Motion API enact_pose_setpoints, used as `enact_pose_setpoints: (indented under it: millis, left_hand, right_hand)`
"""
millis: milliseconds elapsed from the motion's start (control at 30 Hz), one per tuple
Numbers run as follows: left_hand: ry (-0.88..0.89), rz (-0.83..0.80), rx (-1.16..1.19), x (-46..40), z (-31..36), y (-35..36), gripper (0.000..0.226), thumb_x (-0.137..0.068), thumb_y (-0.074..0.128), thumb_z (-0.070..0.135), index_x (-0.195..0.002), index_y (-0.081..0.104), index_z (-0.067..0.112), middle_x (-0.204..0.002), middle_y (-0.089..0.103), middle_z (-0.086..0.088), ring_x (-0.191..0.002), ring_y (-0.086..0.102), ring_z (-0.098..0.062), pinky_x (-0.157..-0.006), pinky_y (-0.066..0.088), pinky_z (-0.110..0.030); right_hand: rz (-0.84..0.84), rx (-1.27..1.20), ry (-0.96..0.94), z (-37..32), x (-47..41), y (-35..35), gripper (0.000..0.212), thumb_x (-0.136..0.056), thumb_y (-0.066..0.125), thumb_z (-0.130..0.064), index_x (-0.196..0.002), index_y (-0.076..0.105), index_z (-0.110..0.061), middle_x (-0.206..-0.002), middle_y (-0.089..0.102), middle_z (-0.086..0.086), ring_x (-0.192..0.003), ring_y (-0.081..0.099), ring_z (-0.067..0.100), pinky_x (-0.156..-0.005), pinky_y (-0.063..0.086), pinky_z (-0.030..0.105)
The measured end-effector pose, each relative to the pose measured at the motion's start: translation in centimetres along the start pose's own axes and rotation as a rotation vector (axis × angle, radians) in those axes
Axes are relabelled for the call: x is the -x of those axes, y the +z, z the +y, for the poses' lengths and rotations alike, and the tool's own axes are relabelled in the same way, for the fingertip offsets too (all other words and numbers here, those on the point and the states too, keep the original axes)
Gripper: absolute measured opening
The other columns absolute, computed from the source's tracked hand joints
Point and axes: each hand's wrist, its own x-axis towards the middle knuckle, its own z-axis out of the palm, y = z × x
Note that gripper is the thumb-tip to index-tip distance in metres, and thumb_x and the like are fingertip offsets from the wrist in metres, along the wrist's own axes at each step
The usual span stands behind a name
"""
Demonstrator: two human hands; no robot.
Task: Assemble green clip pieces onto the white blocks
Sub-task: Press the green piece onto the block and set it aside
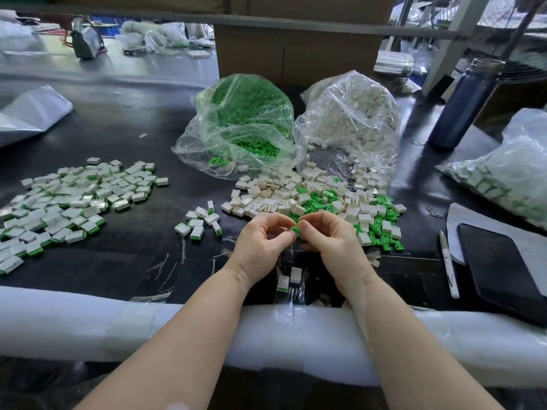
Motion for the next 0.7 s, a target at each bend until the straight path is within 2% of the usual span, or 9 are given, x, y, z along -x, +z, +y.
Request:
enact_pose_setpoints:
  millis: [100, 233, 300, 467, 567, 700]
  left_hand:
    - [0.024, -0.01, -0.002, 0.1, 0.2, -0.1, 0.02, -0.083, 0.065, 0.006, -0.079, 0.062, 0.026, -0.103, 0.055, -0.012, -0.089, 0.058, -0.021, -0.084, 0.049, -0.023]
    - [0.021, -0.055, 0.007, 0.2, 0.2, 0.1, 0.014, -0.082, 0.067, 0.008, -0.081, 0.065, 0.021, -0.104, 0.048, 0.0, -0.093, 0.058, -0.021, -0.087, 0.051, -0.028]
    - [0.022, -0.065, -0.006, 0.1, 0.1, 0.1, 0.013, -0.082, 0.067, 0.006, -0.083, 0.066, 0.018, -0.103, 0.046, 0.001, -0.092, 0.057, -0.018, -0.087, 0.05, -0.025]
    - [0.057, -0.092, -0.07, 0.2, 0.2, 0.2, 0.019, -0.082, 0.065, 0.002, -0.083, 0.064, 0.021, -0.107, 0.046, -0.005, -0.091, 0.054, -0.012, -0.082, 0.044, -0.011]
    - [0.066, -0.102, -0.092, 0.3, 0.3, 0.2, 0.026, -0.082, 0.061, 0.001, -0.08, 0.062, 0.027, -0.106, 0.045, -0.006, -0.09, 0.052, -0.009, -0.082, 0.042, -0.008]
    - [0.089, -0.13, -0.138, 0.4, 0.3, 0.2, 0.031, -0.083, 0.058, 0.0, -0.08, 0.058, 0.031, -0.105, 0.044, -0.005, -0.09, 0.049, -0.009, -0.084, 0.04, -0.008]
  right_hand:
    - [-0.095, 0.02, 0.042, -0.2, 0.1, 0.2, 0.012, -0.092, 0.056, -0.019, -0.091, 0.067, -0.017, -0.084, 0.07, 0.002, -0.078, 0.065, 0.011, -0.07, 0.055, 0.022]
    - [-0.192, 0.078, 0.072, -0.6, 0.3, 0.1, 0.021, -0.094, 0.052, -0.022, -0.099, 0.07, -0.012, -0.085, 0.069, 0.012, -0.073, 0.062, 0.007, -0.063, 0.05, 0.016]
    - [-0.19, 0.06, 0.084, -0.8, 0.3, -0.1, 0.019, -0.093, 0.054, -0.02, -0.096, 0.071, -0.011, -0.089, 0.07, 0.018, -0.075, 0.062, 0.009, -0.062, 0.05, 0.015]
    - [-0.173, -0.029, 0.115, -1.0, 0.4, -0.1, 0.014, -0.088, 0.06, -0.016, -0.088, 0.074, -0.013, -0.08, 0.071, 0.009, -0.072, 0.061, 0.013, -0.059, 0.048, 0.014]
    - [-0.159, -0.068, 0.137, -1.2, 0.4, -0.1, 0.014, -0.086, 0.062, -0.015, -0.082, 0.075, -0.015, -0.07, 0.069, 0.005, -0.067, 0.058, 0.013, -0.057, 0.046, 0.015]
    - [-0.145, -0.116, 0.164, -1.3, 0.4, -0.2, 0.011, -0.082, 0.064, -0.014, -0.079, 0.075, -0.011, -0.067, 0.067, 0.007, -0.066, 0.056, 0.016, -0.055, 0.045, 0.015]
